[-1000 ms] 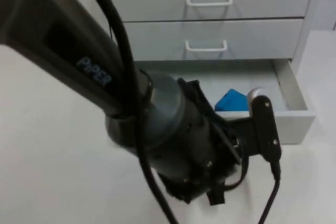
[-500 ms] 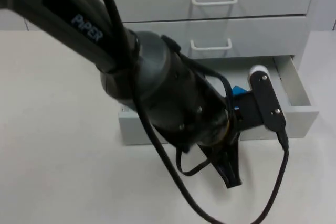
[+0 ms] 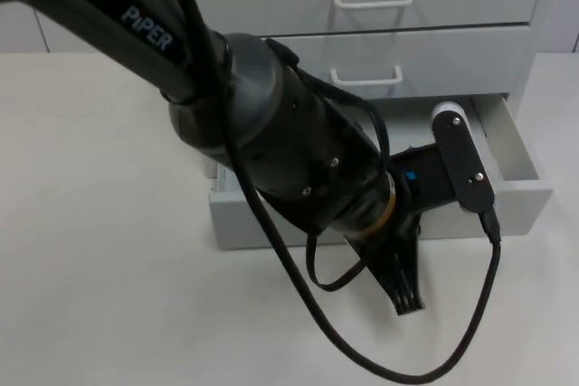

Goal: Open the drawer with the left hand, place the block into the drawer with the right hand, then close the drawer with the left hand.

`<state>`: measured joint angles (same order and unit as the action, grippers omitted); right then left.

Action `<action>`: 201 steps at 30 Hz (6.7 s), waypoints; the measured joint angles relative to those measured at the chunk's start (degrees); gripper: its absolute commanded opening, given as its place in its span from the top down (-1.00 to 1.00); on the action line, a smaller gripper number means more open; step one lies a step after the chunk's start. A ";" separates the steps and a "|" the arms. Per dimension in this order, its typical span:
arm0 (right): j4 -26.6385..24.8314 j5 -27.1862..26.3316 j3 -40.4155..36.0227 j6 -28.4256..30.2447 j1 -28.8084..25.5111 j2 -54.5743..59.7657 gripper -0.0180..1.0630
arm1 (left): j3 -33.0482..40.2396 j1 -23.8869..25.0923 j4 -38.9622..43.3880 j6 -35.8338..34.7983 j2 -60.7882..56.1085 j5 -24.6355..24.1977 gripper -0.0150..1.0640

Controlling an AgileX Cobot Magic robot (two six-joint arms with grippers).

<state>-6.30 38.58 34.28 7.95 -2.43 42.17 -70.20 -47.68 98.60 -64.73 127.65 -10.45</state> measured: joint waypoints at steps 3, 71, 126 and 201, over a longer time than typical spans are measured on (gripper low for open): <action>0.00 0.00 0.00 0.00 0.00 0.00 -0.37 | -0.09 0.00 -2.73 3.80 0.00 0.00 0.97; -0.10 0.11 -0.09 0.00 0.00 0.00 -0.37 | -1.67 1.37 -73.09 55.06 -29.41 -31.53 0.97; -25.74 1.86 -0.09 29.83 10.73 -11.91 -0.33 | 30.60 30.70 -89.19 55.41 -111.71 -37.08 0.97; 9.27 23.18 -4.62 -8.39 10.74 -41.99 -0.98 | 41.56 30.70 -99.76 64.73 -127.42 -51.75 -0.97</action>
<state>2.97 61.77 29.66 -0.44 8.31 0.18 -28.64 -16.98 -1.17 0.00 0.23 -62.20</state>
